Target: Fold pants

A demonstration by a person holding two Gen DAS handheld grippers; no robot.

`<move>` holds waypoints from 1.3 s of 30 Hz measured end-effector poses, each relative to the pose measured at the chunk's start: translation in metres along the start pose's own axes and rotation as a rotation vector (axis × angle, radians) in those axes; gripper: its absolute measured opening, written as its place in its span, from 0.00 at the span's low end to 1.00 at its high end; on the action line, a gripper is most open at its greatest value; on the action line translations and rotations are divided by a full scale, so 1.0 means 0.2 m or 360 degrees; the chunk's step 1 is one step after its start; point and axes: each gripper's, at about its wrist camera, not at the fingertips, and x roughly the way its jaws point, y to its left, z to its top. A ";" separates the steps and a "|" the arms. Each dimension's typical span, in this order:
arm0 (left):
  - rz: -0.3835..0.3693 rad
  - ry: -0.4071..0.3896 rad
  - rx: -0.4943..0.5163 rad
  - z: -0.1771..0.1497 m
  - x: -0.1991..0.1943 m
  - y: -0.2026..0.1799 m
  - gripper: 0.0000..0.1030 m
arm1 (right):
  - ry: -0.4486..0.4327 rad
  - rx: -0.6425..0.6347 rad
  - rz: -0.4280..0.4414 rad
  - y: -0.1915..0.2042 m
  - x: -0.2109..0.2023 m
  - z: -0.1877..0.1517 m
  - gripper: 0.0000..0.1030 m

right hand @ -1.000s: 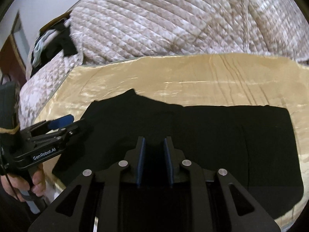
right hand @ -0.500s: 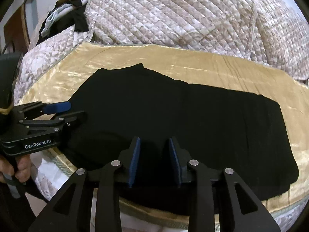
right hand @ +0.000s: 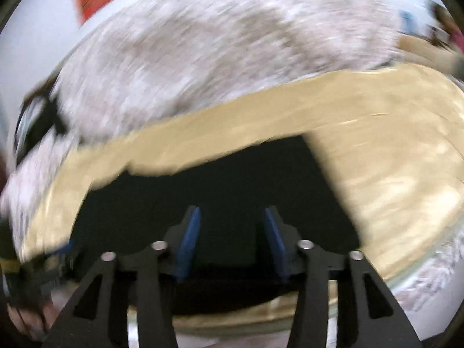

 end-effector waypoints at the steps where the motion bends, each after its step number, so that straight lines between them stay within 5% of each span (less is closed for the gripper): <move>1: 0.0000 0.0001 0.0000 0.00 0.00 0.00 0.59 | -0.0033 0.0117 -0.0014 -0.08 -0.02 0.02 0.50; 8: -0.0005 0.0000 -0.0004 0.00 0.00 0.00 0.60 | 0.0073 0.0754 0.0032 -0.45 0.02 -0.05 0.50; 13: -0.0007 0.0001 -0.0006 0.00 0.00 0.00 0.60 | 0.0111 0.0990 0.0136 -0.52 0.02 -0.13 0.50; 22: -0.0006 0.0000 -0.0008 0.00 0.00 0.00 0.60 | 0.0225 0.1054 0.0228 -0.47 0.02 -0.19 0.50; 29: -0.0010 0.0000 -0.0010 0.00 0.00 0.00 0.60 | 0.0146 0.1016 0.0272 -0.45 0.09 -0.10 0.52; 31: -0.0012 0.0002 -0.0014 0.00 0.00 0.00 0.60 | 0.0162 0.0944 0.0233 -0.43 0.13 -0.08 0.45; 33: -0.0028 0.0007 -0.0029 0.00 0.00 0.01 0.60 | 0.0200 0.0893 0.0179 -0.42 0.17 -0.06 0.26; 39: -0.0077 -0.0009 -0.0108 0.04 -0.03 0.08 0.60 | 0.0126 0.0704 0.0248 -0.28 0.10 0.07 0.21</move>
